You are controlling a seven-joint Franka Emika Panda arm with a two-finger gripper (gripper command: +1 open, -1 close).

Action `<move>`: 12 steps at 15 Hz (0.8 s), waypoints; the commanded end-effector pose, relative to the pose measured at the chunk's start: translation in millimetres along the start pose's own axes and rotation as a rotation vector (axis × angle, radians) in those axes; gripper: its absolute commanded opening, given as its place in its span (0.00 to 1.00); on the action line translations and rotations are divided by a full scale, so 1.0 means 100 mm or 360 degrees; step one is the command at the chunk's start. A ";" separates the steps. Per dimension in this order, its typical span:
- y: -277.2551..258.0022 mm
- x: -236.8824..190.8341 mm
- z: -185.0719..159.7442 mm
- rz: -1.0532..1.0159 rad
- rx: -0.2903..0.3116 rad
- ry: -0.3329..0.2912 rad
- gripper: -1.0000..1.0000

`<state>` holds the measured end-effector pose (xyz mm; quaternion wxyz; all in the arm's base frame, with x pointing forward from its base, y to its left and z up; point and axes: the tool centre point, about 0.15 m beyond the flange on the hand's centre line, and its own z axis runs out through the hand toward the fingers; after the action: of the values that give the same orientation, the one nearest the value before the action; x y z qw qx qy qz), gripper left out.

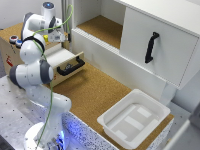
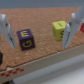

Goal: Go towards the drawer and store the purple object

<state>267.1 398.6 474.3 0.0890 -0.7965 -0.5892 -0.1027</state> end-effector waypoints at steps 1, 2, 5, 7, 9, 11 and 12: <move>-0.19 0.64 0.14 -0.0370 0.0089 -0.0445 1.00; -0.22 0.67 0.16 -0.0398 0.0094 -0.0454 1.00; -0.30 0.74 0.27 -0.0462 0.0089 -0.0463 1.00; -0.29 0.77 0.35 -0.0464 0.0067 -0.0470 1.00; -0.29 0.79 0.46 -0.0470 0.0061 -0.0499 1.00; -0.27 0.77 0.56 -0.0468 0.0052 -0.0528 1.00; -0.26 0.76 0.58 -0.0467 0.0023 -0.0532 1.00</move>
<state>255.3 465.1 448.8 0.0415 -0.7068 -0.7055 -0.0305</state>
